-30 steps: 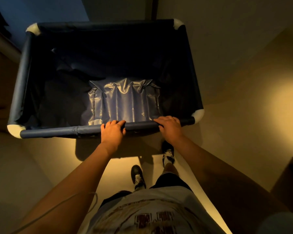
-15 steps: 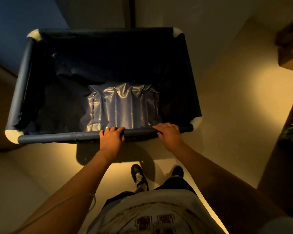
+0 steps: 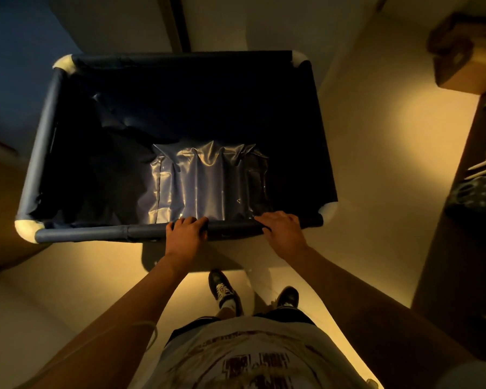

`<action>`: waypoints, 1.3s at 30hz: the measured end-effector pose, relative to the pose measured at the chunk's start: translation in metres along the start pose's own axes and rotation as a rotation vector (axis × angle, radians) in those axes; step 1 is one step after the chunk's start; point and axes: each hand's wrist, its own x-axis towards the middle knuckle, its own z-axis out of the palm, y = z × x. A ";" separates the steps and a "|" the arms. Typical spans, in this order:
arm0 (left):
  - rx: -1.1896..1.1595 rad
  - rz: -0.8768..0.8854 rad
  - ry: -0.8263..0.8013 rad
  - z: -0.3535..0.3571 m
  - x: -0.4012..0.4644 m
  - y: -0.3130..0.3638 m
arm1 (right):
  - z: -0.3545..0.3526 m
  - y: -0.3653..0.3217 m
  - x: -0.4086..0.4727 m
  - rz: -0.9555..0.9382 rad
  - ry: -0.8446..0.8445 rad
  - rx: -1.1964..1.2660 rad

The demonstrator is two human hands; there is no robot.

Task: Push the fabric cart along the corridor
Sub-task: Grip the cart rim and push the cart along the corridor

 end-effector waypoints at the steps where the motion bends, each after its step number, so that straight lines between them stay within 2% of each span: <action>1: 0.004 0.004 -0.012 0.004 -0.001 0.007 | -0.001 0.007 -0.006 0.006 0.000 0.010; 16: 0.112 0.090 -0.065 0.053 -0.033 0.093 | 0.007 0.096 -0.097 0.083 -0.006 0.036; 26: 0.162 0.149 -0.107 0.077 -0.041 0.162 | 0.001 0.150 -0.141 0.152 0.119 0.071; 39: 0.130 0.247 -0.118 0.118 -0.043 0.249 | -0.020 0.236 -0.187 0.251 0.192 0.107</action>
